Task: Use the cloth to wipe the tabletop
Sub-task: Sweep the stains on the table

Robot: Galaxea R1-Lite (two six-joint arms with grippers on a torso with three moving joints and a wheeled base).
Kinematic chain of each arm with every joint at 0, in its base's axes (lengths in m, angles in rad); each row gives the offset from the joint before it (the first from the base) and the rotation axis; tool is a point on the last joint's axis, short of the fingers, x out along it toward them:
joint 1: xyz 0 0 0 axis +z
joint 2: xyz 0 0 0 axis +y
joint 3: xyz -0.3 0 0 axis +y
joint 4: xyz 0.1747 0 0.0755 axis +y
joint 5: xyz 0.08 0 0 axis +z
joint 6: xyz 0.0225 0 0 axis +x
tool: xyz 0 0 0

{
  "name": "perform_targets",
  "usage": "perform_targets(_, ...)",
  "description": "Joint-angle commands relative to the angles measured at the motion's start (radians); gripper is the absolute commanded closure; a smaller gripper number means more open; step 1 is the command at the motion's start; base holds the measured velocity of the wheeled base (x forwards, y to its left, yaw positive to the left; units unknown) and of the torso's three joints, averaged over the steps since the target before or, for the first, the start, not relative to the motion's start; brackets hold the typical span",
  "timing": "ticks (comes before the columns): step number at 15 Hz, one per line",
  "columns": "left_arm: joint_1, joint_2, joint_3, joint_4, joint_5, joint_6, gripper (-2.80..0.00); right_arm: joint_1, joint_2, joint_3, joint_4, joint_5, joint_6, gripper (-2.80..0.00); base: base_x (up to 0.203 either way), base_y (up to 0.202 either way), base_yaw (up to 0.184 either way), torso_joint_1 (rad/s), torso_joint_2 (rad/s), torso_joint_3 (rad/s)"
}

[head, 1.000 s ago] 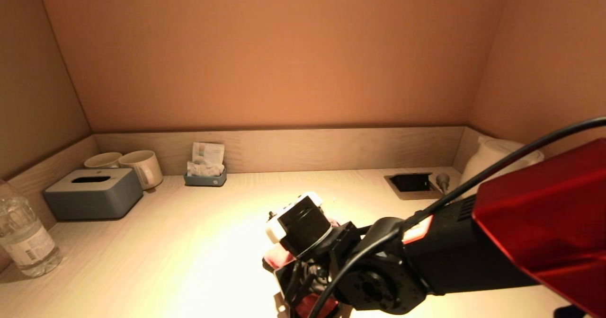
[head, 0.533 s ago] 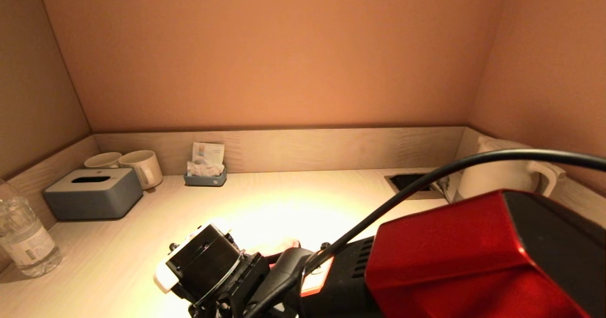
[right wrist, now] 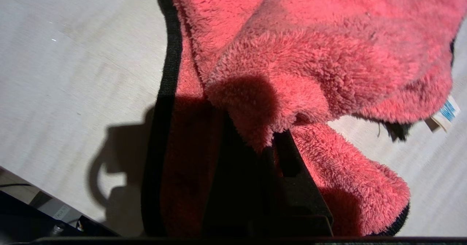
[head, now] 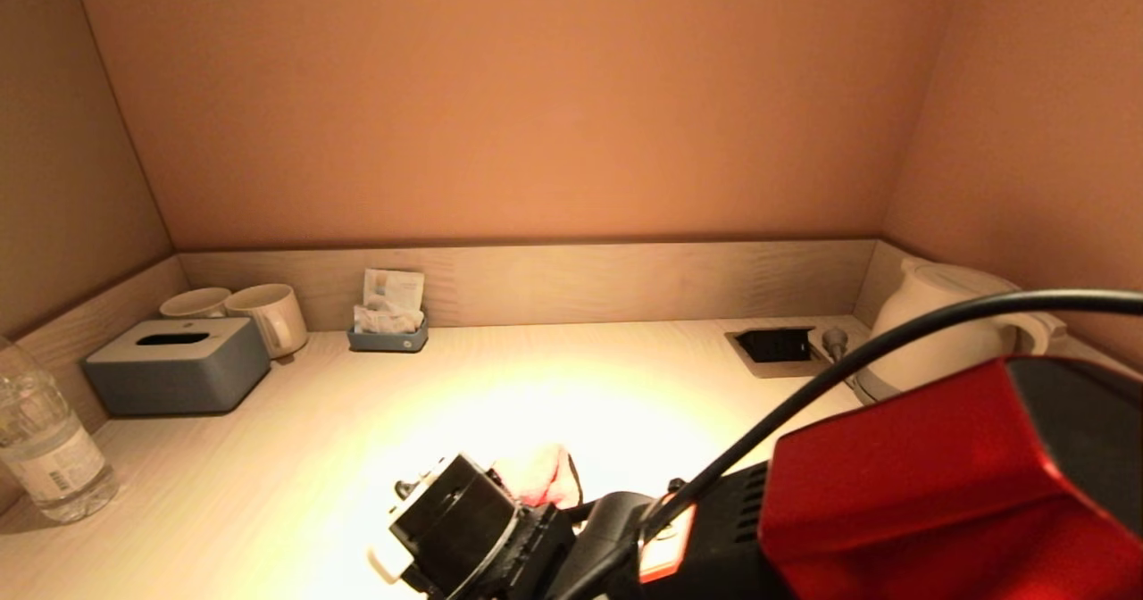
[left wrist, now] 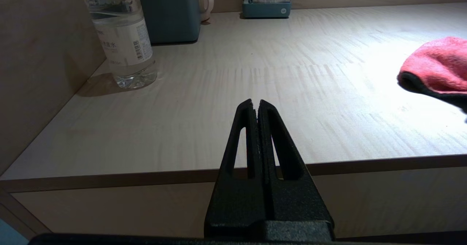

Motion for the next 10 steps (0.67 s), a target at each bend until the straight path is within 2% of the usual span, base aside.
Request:
perform_targets(1,0.0,0.001,0.0,0.0,0.0,0.0,0.0,-0.047,-0.089,0.092,-0.02,-0.002,0.003,0.0,0.0,0.0,0.0,0.0,0.0,0.0)
perform_targets(3,0.001,0.001,0.0,0.0,0.0,0.0,0.0,-0.121,-0.161,0.166,-0.035,-0.002,0.0,0.0,0.0,0.0,0.0,0.0,0.0,0.0)
perform_targets(7,-0.001,0.001,0.0,0.0,0.0,0.0,0.0,-0.2,-0.211,0.214,-0.039,0.0,-0.014,0.0,0.0,0.0,0.0,0.0,0.0,0.0)
perform_targets(10,0.001,0.001,0.0,0.0,0.0,0.0,0.0,-0.347,-0.223,0.227,-0.05,0.005,-0.052,0.0,0.0,0.0,0.0,0.0,0.0,0.0)
